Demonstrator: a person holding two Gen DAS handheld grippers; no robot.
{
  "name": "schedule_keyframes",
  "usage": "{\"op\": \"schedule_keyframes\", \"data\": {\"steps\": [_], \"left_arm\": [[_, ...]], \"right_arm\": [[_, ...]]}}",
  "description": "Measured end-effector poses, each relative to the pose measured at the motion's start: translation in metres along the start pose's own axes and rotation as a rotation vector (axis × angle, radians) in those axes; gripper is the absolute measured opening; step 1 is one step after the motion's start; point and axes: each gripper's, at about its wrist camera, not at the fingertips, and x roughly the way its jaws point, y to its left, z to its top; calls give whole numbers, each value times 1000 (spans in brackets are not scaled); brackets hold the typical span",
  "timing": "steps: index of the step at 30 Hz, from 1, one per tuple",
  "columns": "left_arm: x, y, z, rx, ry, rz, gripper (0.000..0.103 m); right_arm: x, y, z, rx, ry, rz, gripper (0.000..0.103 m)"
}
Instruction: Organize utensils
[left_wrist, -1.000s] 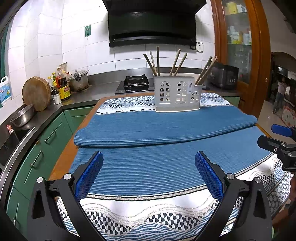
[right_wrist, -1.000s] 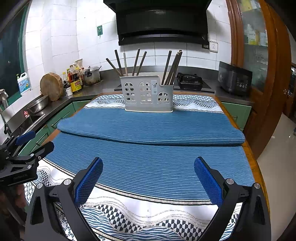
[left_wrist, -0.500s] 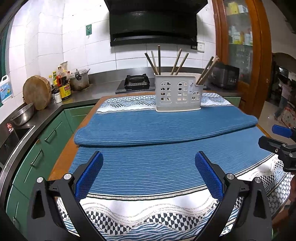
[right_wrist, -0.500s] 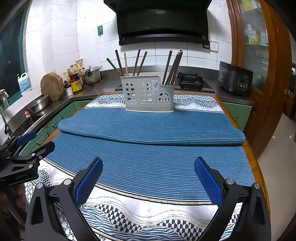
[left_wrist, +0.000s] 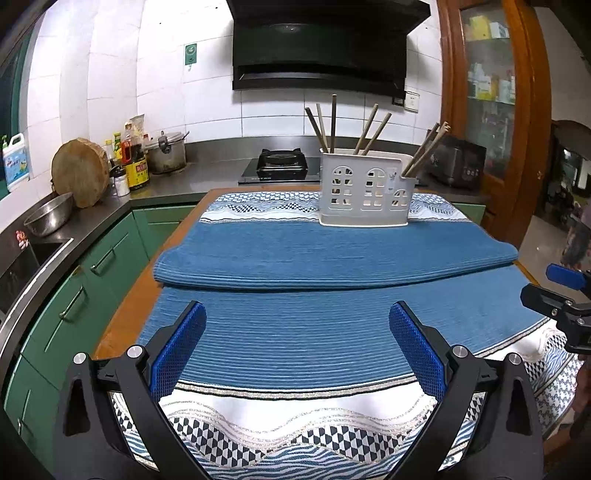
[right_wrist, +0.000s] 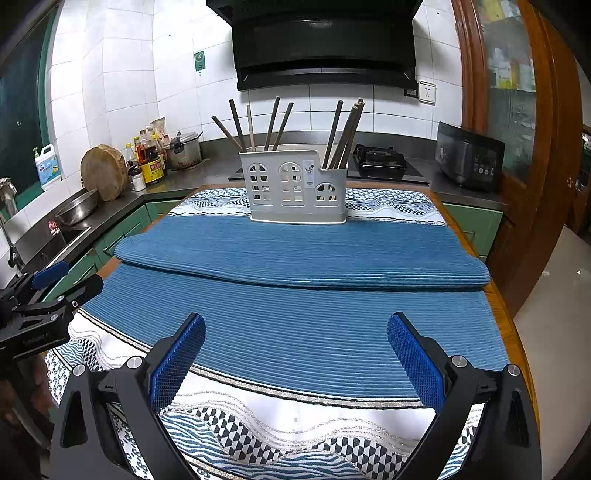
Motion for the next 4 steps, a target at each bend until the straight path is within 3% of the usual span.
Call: {"op": "schedule_keyframes", "data": {"steps": [4], "left_arm": [[0, 1, -1, 0, 3, 3, 98]], "right_arm": [[0, -1, 0, 0, 0, 1, 96]]}}
